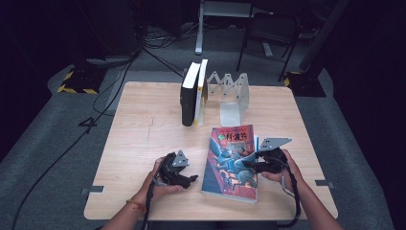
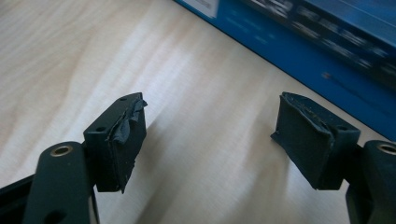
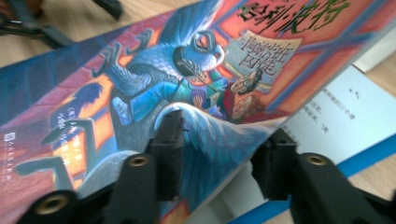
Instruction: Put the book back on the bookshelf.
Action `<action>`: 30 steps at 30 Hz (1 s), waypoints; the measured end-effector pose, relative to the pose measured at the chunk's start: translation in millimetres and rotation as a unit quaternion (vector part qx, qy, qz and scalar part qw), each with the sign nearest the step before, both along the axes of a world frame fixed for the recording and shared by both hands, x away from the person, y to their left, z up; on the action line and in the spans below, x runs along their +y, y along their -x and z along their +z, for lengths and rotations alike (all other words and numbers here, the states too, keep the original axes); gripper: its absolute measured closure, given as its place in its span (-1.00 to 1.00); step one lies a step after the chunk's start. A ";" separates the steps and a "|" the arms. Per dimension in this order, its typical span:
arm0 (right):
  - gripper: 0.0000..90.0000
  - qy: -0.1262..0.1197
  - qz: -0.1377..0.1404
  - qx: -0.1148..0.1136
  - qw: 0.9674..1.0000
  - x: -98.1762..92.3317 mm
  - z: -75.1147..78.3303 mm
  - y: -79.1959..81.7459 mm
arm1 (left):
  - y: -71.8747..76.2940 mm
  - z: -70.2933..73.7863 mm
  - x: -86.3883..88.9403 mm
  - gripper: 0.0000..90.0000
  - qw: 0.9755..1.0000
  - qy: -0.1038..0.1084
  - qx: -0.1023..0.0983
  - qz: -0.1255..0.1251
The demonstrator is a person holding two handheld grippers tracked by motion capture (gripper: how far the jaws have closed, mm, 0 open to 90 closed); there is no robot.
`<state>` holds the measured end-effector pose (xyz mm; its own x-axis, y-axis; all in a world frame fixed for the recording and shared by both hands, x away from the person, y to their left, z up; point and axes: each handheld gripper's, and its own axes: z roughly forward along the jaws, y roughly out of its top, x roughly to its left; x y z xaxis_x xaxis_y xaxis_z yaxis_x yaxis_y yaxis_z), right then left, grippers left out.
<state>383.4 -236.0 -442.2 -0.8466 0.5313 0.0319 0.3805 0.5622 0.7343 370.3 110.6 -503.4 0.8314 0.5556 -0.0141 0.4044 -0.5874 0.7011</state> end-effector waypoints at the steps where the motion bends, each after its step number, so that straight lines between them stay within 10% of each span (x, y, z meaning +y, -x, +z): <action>1: 0.50 -0.009 0.003 -0.004 1.000 -0.9 1.5 -0.6 | -3.8 0.0 -2.0 -0.45 1.000 0.000 0.000 0.004; 22: 0.58 -0.041 0.034 -0.029 0.998 -5.6 -2.5 1.7 | -65.9 1.5 -36.2 -0.03 1.000 0.015 -0.002 0.003; 30: 0.61 -0.057 0.053 -0.055 0.995 -3.2 2.5 6.0 | -68.4 5.5 -33.6 0.64 0.998 0.057 0.005 -0.018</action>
